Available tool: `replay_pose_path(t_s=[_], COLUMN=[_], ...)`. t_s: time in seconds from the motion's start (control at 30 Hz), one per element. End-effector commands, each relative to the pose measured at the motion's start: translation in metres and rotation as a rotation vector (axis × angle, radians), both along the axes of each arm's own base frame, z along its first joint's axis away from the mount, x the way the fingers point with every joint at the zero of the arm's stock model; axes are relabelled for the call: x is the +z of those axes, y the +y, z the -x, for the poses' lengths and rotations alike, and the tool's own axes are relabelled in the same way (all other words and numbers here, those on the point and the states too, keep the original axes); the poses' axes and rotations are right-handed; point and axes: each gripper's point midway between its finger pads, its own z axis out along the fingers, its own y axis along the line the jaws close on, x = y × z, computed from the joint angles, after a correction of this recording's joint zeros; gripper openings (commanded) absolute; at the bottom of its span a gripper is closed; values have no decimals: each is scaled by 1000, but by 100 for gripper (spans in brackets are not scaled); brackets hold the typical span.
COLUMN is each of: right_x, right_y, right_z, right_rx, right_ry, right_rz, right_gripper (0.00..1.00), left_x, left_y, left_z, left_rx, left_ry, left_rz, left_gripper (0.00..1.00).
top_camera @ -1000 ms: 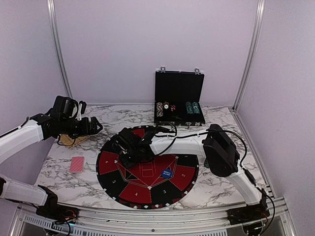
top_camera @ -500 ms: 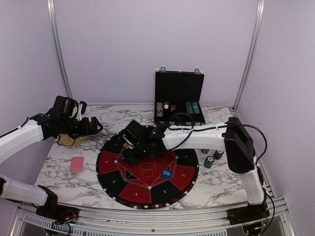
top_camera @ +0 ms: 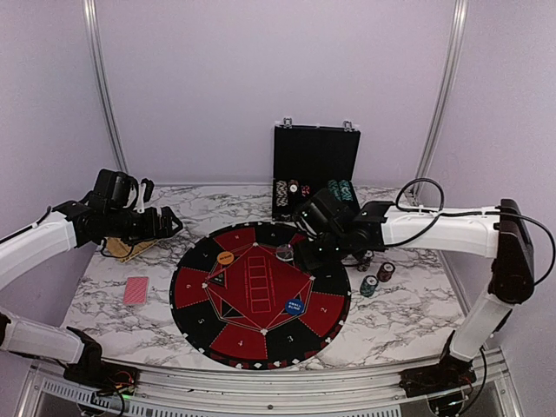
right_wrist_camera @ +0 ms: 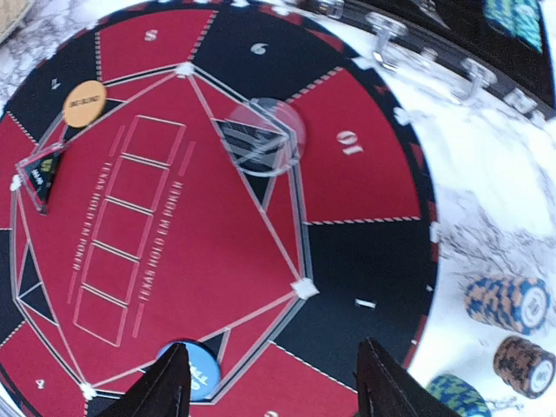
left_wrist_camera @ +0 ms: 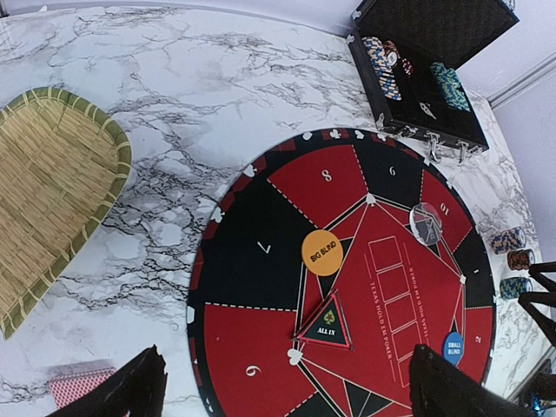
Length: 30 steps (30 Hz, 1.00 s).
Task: Distribute texas hold em gaming equipment
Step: Pick up the pile of poker chips from the pile of poker chips.
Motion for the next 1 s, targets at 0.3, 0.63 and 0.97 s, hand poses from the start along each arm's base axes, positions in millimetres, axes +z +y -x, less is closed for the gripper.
replay_pose_path(t_s=[0.3,0.63,0.97], right_x=[1,-22,-44], right_y=[-162,-172,-167], right_z=[-21,12,25], right_rx=[-339,-312,-296], right_ry=[16,123,179], right_rz=[41,4,3], right_gripper=[64,63,68], left_x=[2,0,-4], left_y=[1,1,0], left_z=[-2,-2,-3], left_rx=[6,6,4], left_ry=[-18,-11,-1], left_rz=[8,7,6], left_gripper=[99,99,99])
